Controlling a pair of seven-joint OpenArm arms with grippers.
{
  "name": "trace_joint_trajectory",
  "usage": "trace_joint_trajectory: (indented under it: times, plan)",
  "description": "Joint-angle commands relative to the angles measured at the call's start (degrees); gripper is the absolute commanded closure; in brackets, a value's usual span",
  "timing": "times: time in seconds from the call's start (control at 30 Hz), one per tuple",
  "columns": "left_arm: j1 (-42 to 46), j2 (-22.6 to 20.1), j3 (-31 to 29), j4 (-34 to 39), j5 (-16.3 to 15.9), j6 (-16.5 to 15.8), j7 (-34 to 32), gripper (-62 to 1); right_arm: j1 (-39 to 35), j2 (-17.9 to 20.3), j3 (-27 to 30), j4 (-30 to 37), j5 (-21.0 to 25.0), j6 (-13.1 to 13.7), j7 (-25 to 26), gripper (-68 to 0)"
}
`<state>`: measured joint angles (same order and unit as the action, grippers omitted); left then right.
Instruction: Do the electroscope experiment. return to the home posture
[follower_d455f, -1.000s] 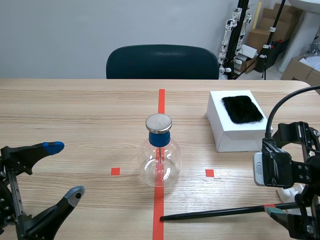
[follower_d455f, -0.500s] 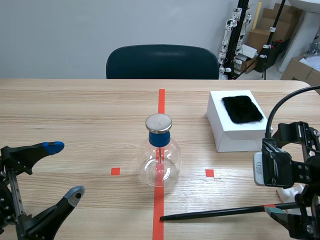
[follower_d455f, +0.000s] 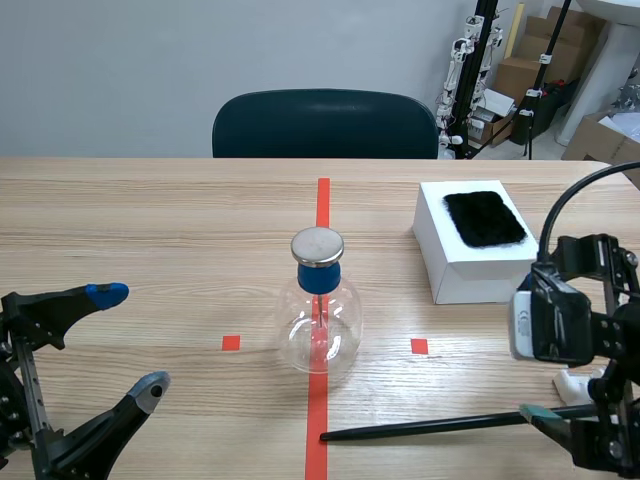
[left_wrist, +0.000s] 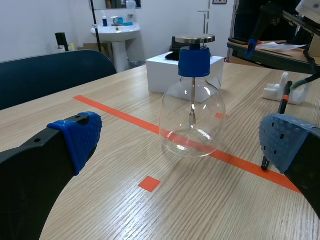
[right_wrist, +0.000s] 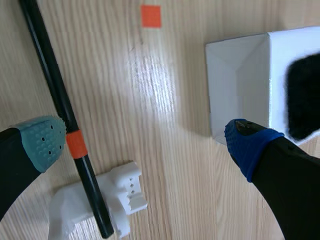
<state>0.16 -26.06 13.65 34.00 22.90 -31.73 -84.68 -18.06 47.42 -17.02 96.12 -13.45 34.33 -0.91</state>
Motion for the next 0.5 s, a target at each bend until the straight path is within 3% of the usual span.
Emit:
trace_joint_trajectory:
  times: [0.0, 0.1, 0.23, 0.47]
  plan:
    - [-0.17, -0.5, -0.07, 0.87, -0.76, -0.11, -1.03, -62.3, -1.88, -0.55, 2.99, 2.32, 0.26, 0.2, 0.9, -67.9]
    - [-0.17, -0.5, -0.07, 0.87, -0.76, -0.11, -1.01, -62.3, -5.38, -1.92, 7.28, 4.46, 0.44, 0.63, 2.71, -67.9]
    - [-0.17, -0.5, -0.07, 0.87, -0.76, -0.11, -1.03, -62.3, -10.49, -4.48, 14.51, 8.44, 2.27, 3.19, 3.91, -67.9]
    - [-0.17, -0.5, -0.07, 0.87, -0.76, -0.11, -1.03, -62.3, -20.2, -12.24, 27.61, 14.69, 3.06, 7.78, 7.63, -67.9]
